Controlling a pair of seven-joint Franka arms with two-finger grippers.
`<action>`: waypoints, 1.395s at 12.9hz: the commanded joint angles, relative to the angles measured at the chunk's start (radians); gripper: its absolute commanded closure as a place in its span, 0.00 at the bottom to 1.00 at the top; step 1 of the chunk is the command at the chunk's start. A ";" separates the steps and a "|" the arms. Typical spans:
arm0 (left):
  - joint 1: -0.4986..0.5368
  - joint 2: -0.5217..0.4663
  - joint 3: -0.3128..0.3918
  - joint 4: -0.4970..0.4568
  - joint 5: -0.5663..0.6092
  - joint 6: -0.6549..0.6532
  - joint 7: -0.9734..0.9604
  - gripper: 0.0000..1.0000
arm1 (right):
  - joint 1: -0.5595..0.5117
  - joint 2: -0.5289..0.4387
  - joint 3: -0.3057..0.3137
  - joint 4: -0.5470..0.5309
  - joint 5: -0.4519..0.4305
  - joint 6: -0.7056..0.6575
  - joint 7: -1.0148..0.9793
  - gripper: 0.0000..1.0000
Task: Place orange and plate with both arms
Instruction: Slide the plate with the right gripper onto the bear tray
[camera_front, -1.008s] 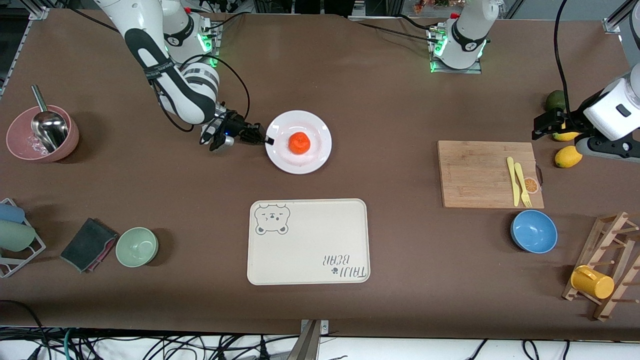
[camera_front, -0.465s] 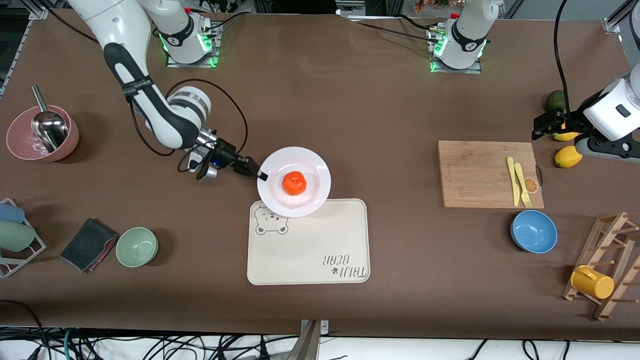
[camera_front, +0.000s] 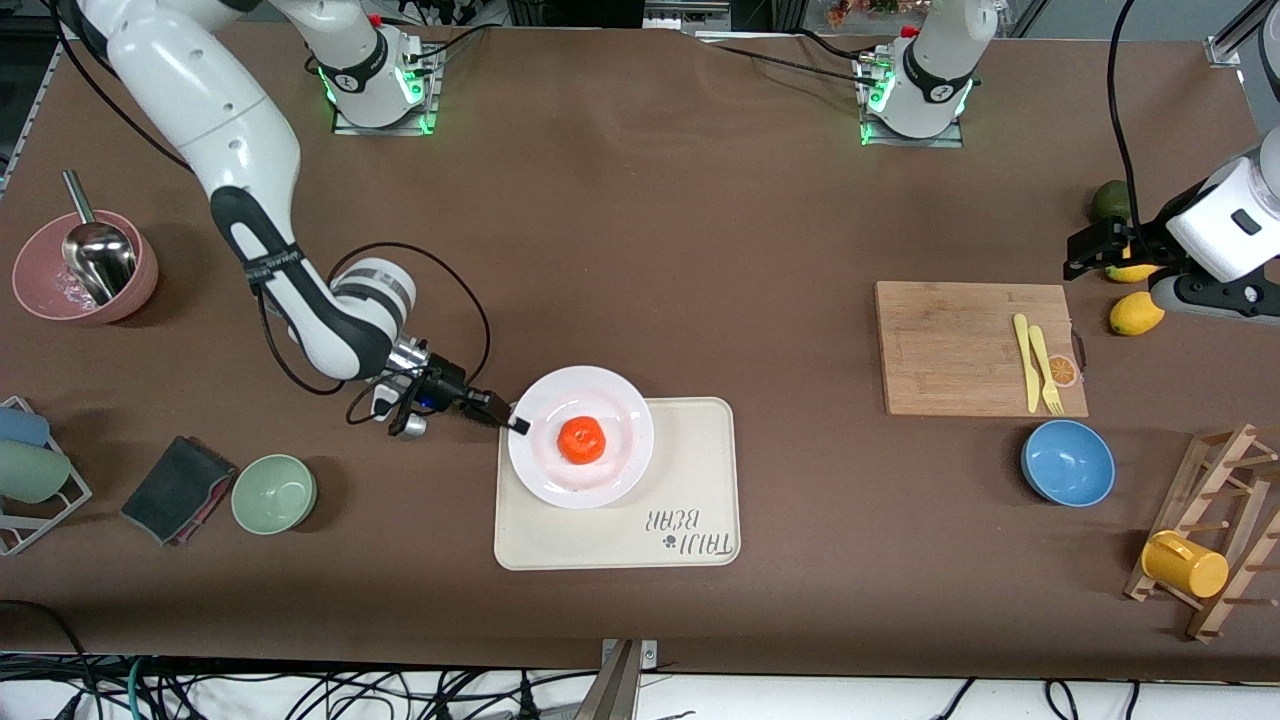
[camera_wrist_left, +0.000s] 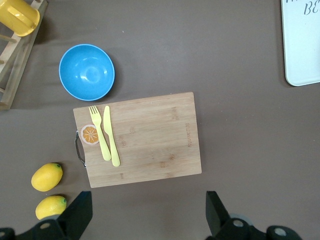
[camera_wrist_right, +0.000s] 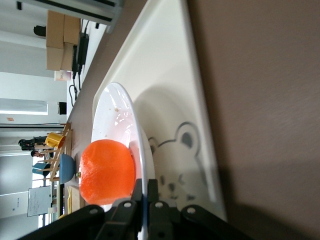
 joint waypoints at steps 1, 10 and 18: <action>0.000 -0.004 0.002 0.001 0.015 -0.007 0.022 0.00 | -0.005 0.029 0.016 0.046 -0.025 0.002 0.010 1.00; 0.002 -0.004 0.002 0.001 0.015 -0.007 0.022 0.00 | -0.011 0.004 0.016 0.044 -0.066 0.002 0.010 0.00; 0.002 -0.003 0.002 0.000 0.015 -0.005 0.022 0.00 | -0.011 -0.316 -0.186 -0.083 -0.805 -0.301 0.494 0.00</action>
